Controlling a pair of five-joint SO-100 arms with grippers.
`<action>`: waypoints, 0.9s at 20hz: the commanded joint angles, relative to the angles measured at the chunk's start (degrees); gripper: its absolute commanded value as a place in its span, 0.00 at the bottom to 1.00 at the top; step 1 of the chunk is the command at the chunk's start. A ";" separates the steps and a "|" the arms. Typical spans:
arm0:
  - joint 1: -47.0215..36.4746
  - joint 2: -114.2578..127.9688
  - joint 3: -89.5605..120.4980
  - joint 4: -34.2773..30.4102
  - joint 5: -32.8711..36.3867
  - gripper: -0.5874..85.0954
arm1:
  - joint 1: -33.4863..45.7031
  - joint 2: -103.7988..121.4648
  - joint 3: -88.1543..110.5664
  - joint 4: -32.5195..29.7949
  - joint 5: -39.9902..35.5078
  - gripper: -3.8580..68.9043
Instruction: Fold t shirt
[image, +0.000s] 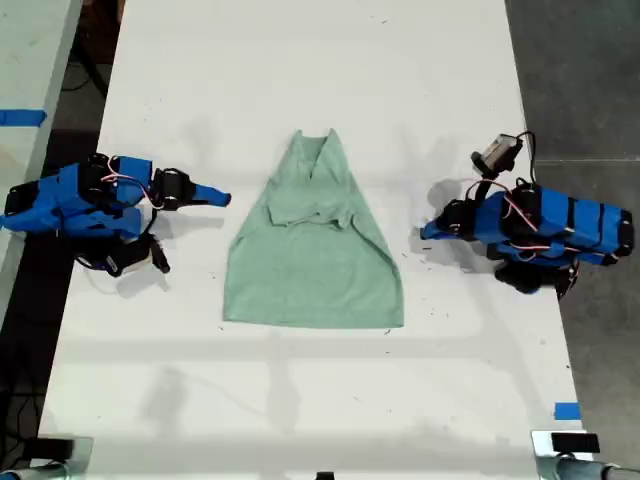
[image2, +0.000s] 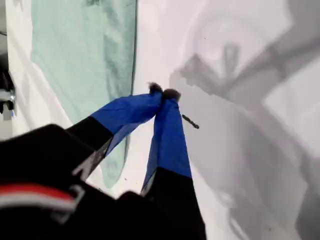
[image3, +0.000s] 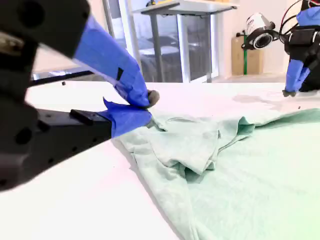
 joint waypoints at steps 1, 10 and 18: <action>-0.70 0.35 0.62 0.00 -0.70 0.01 | -4.92 -24.61 -18.72 -2.20 2.64 0.05; -0.53 0.35 0.62 0.00 -0.70 0.01 | -17.75 -66.62 -38.14 -13.45 8.61 0.36; -0.53 0.35 0.62 0.00 -0.70 0.01 | -13.89 -63.19 -27.60 -16.08 4.48 0.07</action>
